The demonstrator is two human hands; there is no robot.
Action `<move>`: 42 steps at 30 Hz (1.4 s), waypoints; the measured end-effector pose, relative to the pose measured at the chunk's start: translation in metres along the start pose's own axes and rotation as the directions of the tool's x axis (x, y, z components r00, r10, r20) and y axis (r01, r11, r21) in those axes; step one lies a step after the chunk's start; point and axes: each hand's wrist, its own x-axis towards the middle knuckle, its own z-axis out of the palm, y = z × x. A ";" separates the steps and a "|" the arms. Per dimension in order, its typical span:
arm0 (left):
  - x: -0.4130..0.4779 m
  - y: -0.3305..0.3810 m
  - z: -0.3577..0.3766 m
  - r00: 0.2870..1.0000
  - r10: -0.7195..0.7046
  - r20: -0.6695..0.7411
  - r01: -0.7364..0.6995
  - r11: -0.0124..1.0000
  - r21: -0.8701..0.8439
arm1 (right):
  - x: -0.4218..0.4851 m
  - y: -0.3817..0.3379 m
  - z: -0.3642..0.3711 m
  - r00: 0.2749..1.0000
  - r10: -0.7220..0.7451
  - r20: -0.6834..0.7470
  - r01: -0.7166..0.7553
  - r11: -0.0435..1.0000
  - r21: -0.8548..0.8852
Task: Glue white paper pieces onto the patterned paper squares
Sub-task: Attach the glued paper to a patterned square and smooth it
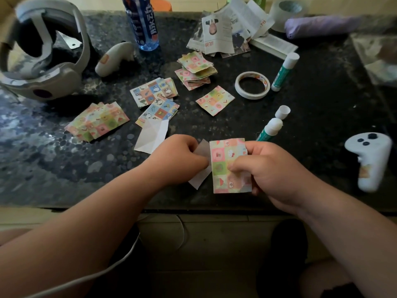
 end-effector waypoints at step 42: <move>-0.023 -0.011 -0.001 0.964 -0.263 0.037 0.145 0.404 -0.903 | 0.011 -0.016 0.036 0.988 -0.047 -0.150 0.091 0.950 0.298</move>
